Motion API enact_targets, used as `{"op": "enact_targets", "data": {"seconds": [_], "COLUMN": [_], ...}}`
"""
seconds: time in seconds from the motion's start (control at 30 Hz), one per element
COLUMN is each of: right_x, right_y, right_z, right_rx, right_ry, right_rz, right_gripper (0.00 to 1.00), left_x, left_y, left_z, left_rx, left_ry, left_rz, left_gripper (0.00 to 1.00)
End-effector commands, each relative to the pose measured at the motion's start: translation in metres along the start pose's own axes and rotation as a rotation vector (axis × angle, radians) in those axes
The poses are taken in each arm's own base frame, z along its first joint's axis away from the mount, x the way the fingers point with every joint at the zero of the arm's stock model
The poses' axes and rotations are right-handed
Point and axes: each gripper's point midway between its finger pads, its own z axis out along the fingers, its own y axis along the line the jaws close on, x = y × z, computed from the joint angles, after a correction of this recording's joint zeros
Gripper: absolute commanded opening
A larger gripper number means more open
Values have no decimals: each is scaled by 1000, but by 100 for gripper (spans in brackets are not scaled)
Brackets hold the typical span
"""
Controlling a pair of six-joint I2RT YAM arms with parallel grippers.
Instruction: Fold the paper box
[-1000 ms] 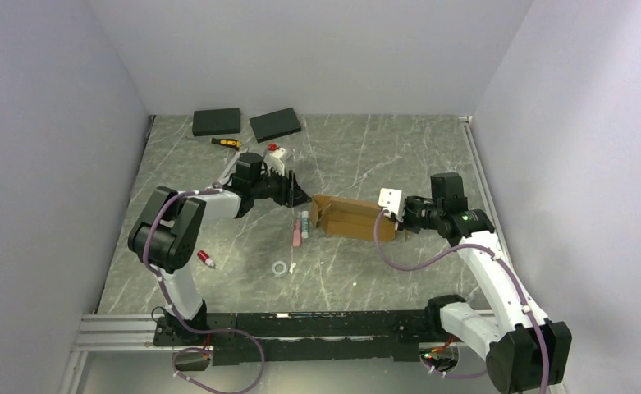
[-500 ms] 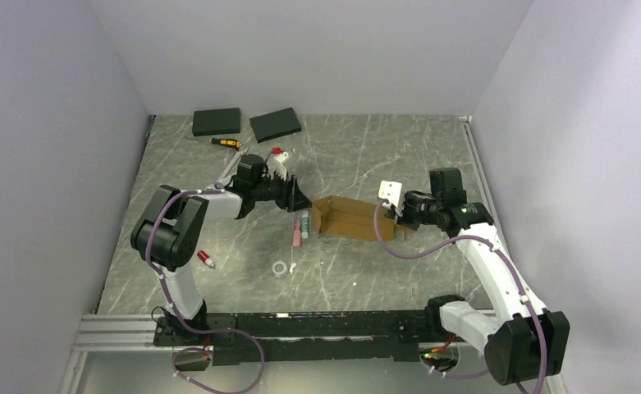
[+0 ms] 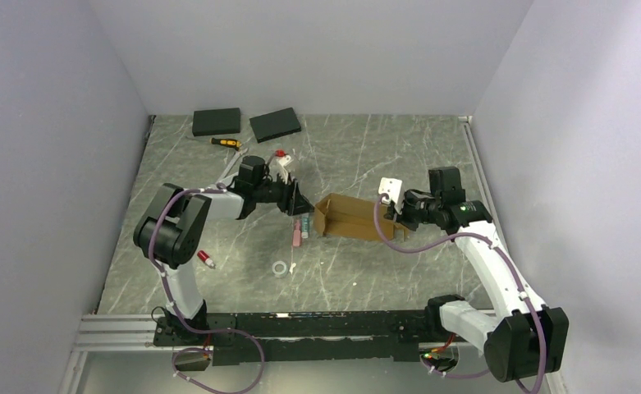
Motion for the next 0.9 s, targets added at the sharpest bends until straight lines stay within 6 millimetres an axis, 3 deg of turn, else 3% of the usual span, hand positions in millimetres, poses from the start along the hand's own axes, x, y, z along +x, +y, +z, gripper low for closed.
{"op": "enact_targets", "data": {"seconds": [0.0,0.87], "right_x": [-20,-26], "right_y": [-13,-12], "right_z": [-5,-1], "right_rx": [30,-29], "right_ry": [-54,-69], "right_rz": [-6,103], "right_gripper": [0,0], "left_x": [-6,-8], "left_y": [-10,-21], "left_z": [5,11], "left_rx": [55,31], "left_ry": [-10,-50], "left_rz": [67,218], "left_gripper": [57,62]}}
